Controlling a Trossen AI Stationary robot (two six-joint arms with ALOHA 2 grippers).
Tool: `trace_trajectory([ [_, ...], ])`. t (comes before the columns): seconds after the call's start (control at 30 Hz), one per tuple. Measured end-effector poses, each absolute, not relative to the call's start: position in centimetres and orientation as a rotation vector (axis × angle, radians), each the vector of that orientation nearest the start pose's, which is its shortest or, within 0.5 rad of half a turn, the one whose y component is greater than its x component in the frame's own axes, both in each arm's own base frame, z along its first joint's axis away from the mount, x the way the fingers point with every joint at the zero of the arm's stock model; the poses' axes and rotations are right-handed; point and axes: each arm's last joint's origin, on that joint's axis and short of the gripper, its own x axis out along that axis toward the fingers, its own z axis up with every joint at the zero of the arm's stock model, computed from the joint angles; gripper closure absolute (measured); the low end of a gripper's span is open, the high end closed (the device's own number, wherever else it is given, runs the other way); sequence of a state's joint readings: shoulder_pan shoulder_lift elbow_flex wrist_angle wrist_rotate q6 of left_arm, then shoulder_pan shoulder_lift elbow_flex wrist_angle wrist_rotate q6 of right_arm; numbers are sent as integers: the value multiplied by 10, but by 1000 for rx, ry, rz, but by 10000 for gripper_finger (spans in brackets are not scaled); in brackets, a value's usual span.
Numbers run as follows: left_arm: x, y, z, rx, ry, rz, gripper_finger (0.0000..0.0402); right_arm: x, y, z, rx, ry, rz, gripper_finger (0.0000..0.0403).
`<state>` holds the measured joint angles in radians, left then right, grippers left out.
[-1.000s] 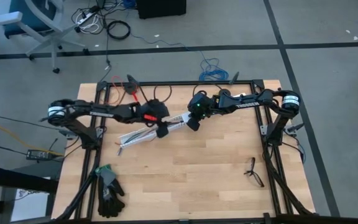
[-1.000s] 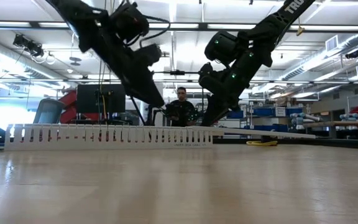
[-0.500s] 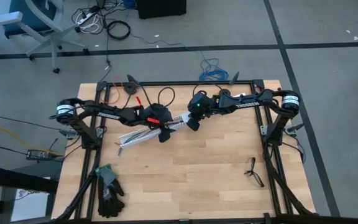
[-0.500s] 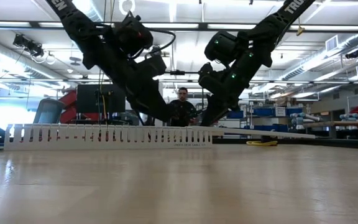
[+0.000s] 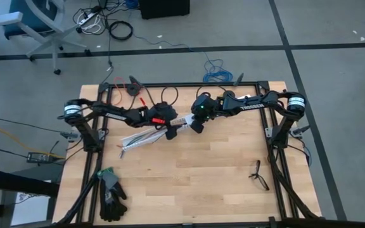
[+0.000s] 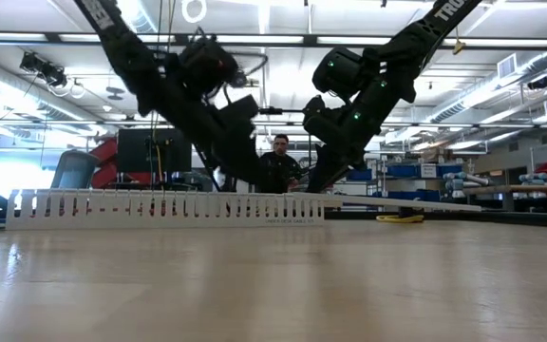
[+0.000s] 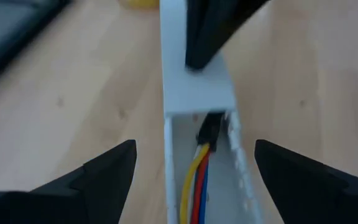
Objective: Ziptie cables
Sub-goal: Close the white cable duct
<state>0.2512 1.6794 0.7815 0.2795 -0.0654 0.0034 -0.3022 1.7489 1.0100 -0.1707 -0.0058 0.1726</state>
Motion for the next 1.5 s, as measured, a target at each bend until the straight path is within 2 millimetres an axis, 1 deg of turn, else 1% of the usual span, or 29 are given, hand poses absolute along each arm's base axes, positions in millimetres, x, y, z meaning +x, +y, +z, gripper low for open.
trace_trajectory([
  [0.13, 320, 87, 135, -112, 661, 286, 62, 332, -103, 166, 299, 877, -353, 403],
  [0.23, 320, 87, 126, -121, 691, 278, 62, 332, -103, 166, 299, 877, -354, 403],
  [0.33, 321, 86, 126, -115, 689, 275, 67, 332, -103, 166, 299, 877, -354, 403],
  [0.47, 321, 86, 126, -116, 691, 275, 84, 332, -103, 166, 299, 877, -354, 403],
  [0.8, 320, 86, 125, -120, 711, 275, 168, 333, -103, 167, 308, 869, -335, 403],
  [1.0, 320, 86, 125, -119, 702, 275, 180, 335, -103, 166, 316, 852, -317, 403],
  [1.13, 320, 86, 125, -117, 701, 275, 180, 347, -101, 155, 336, 805, -251, 403],
  [1.2, 320, 86, 125, -114, 701, 277, 180, 355, -101, 148, 348, 814, -223, 403],
  [1.27, 320, 86, 125, -114, 702, 279, 181, 365, -101, 145, 338, 815, -210, 403],
  [1.37, 320, 87, 125, -112, 702, 286, 178, 375, -99, 149, 304, 811, -192, 403],
  [1.5, 320, 87, 125, -110, 703, 288, 168, 381, -98, 159, 279, 805, -186, 403],
])
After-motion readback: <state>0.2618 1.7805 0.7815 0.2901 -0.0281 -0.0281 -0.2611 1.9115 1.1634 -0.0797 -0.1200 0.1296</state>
